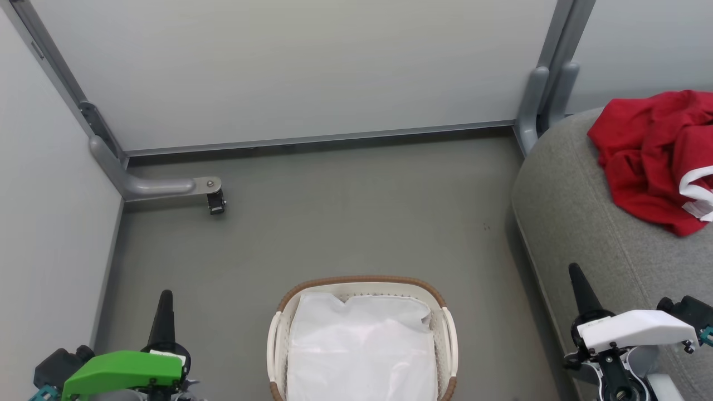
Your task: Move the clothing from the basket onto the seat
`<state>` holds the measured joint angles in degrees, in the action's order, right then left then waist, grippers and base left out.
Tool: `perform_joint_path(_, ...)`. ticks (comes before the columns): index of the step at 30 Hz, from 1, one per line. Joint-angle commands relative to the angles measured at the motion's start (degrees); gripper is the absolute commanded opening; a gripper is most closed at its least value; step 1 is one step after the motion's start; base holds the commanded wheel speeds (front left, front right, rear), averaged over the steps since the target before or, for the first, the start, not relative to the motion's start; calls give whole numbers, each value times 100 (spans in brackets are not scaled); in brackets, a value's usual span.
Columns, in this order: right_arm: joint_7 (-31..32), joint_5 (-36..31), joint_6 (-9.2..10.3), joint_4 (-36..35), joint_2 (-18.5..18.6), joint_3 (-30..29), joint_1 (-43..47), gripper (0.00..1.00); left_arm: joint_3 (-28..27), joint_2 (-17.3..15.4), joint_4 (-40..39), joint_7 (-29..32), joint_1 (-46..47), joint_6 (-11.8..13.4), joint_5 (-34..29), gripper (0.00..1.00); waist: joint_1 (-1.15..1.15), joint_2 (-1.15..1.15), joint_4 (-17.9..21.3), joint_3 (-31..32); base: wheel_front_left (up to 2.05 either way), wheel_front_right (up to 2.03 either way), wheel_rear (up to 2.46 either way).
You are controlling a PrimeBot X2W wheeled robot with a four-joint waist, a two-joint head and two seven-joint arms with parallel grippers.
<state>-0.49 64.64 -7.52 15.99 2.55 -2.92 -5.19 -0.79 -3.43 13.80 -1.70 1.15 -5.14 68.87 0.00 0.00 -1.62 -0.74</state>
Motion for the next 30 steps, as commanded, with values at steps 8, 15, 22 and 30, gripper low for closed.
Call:
perform_joint_path(8,139,553,3,-97,33,-86,-86,0,-109,-57,-19,146,218,-85,497,0,0,0,23,8,0,0,0)
perform_joint_path(15,250,968,3,-119,35,-139,-98,0,-185,-56,-12,258,278,-109,862,0,0,0,45,16,0,0,0)
perform_joint_path(22,347,1358,4,-140,38,-188,-109,0,-242,-52,-4,360,341,-150,1207,0,0,0,67,23,0,0,0)
perform_joint_path(30,447,1726,4,-159,41,-239,-119,0,-307,-48,3,467,387,-170,1525,0,0,0,88,31,0,0,0)
